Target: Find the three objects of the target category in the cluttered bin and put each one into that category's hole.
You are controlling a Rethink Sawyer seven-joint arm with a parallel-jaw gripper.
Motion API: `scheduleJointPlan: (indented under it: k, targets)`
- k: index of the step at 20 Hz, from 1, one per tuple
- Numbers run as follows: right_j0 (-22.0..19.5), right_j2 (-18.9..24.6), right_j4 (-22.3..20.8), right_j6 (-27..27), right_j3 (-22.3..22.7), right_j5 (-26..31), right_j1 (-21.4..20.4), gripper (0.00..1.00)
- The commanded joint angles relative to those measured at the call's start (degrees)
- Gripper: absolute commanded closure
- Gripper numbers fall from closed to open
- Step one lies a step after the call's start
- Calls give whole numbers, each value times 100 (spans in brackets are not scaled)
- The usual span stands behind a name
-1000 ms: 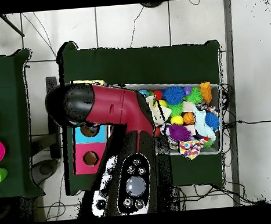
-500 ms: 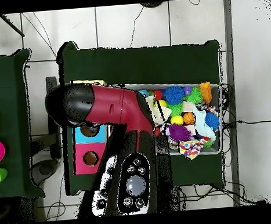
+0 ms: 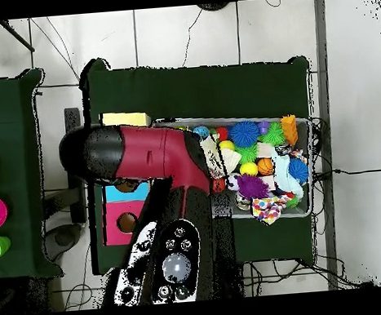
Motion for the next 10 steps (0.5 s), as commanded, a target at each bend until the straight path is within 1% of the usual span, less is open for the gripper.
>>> scheduleJointPlan:
  k: [1, 4, 5, 9, 10]
  targets:
    - [48, 58, -480, 358, 37, 106, 86, 100]
    - [-15, 171, -433, 299, 102, 30, 64, 100]
    - [-52, 227, -375, 294, 203, -75, 40, 100]
    - [-4, 320, -204, 561, 118, -106, 150, 100]
    - [13, 358, -133, 652, 116, -194, 197, 100]
